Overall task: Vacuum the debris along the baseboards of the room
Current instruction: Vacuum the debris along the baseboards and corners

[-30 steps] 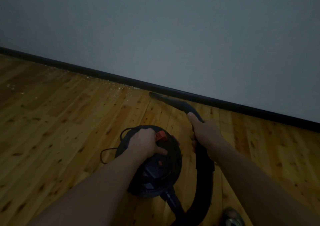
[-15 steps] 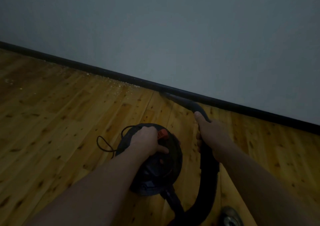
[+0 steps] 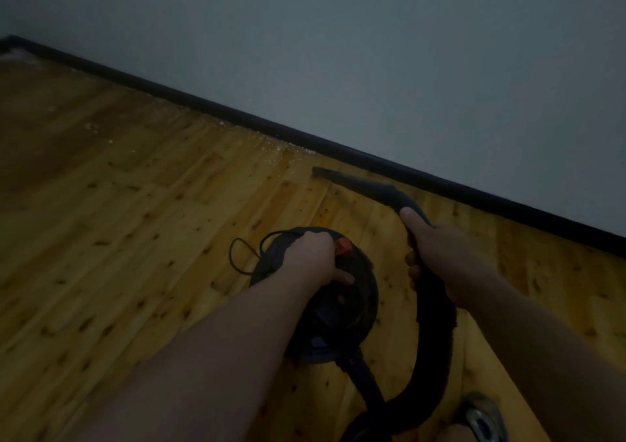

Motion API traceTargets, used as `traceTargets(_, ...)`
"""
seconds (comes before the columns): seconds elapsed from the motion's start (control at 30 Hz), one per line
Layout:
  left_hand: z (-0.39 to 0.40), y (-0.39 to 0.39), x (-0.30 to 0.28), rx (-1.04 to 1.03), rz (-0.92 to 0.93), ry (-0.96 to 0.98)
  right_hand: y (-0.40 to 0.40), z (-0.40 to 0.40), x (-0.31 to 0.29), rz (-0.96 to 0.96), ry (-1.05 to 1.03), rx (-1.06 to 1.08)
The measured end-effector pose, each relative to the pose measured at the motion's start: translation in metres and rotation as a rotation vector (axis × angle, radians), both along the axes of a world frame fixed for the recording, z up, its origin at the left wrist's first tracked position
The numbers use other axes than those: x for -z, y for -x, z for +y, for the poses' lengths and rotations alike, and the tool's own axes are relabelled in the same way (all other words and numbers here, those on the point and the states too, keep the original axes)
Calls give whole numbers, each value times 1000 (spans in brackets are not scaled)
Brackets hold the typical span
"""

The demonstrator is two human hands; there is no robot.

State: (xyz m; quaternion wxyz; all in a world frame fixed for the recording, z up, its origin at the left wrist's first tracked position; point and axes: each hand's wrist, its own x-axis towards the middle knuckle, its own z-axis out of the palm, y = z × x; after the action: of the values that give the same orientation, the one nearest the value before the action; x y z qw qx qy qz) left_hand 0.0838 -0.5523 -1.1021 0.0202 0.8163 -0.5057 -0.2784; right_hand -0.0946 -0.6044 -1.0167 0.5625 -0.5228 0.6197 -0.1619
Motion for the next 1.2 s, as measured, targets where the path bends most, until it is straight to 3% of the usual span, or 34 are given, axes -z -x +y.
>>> traceTargets(0.27, 29, 3, -2, -97, 36, 16, -27, 20, -3, 63, 58, -88)
traceTargets(1.2, 32, 1, -2, -24, 20, -48, -46, 33, -9, 123, 74, -192)
